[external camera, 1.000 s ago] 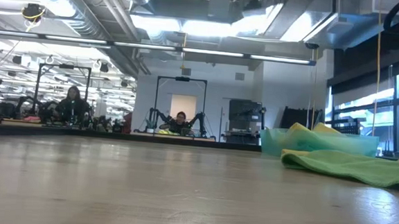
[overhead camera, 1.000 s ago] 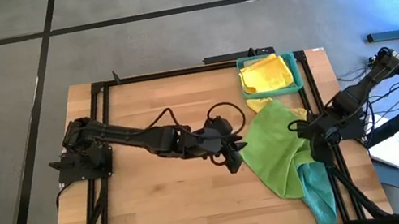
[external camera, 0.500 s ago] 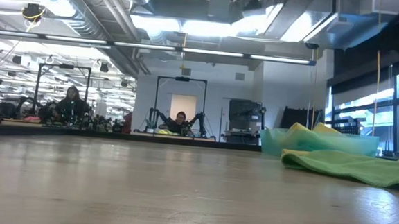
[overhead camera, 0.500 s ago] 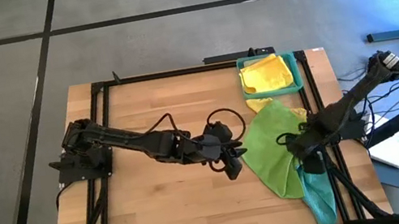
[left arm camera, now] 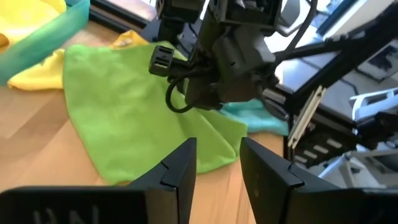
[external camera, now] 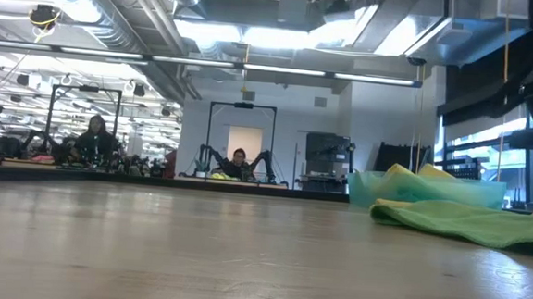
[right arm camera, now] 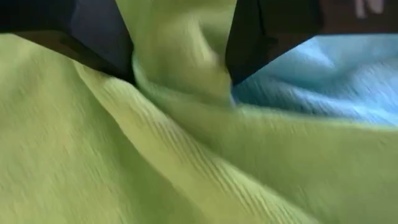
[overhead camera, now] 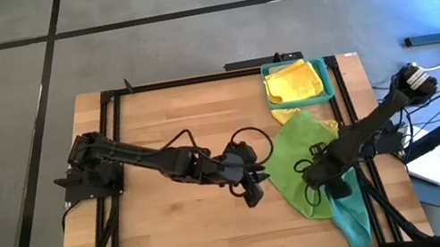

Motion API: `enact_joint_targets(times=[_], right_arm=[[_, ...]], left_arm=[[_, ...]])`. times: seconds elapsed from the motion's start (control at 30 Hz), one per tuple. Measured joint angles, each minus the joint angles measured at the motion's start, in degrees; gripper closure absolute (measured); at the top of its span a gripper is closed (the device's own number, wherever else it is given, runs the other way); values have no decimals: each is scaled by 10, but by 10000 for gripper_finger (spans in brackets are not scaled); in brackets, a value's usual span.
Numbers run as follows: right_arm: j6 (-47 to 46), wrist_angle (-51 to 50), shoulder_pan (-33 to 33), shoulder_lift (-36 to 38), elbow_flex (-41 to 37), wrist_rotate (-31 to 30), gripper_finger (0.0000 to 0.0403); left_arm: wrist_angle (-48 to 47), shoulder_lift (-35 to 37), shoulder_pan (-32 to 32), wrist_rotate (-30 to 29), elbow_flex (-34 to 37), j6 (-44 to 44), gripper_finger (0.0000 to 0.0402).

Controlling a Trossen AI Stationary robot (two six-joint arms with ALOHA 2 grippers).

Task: Fold microfiber towels
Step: Fold the green microfiber cloth

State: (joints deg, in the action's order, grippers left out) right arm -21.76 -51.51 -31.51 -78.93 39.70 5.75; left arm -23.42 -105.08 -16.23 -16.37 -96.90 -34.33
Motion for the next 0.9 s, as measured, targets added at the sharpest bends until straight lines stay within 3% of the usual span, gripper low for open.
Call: enact_joint_targets(times=[0.23,0.4,0.57,0.77,0.9], right_arm=[[-1,55,3,-8,37,-4,229],[43,83,24,-8,98,-56,302],[56,86,73,-7,109,-49,387],[70,74,113,-6,108,-22,393],[104,-2,120,3,111,60,393]], left_arm=[[-54,3,-16,0,0,1,285],[-101,5,-18,0,0,1,285],[-142,13,-8,0,1,4,285],[-182,29,-3,0,1,3,285],[-192,35,-3,0,1,4,285]])
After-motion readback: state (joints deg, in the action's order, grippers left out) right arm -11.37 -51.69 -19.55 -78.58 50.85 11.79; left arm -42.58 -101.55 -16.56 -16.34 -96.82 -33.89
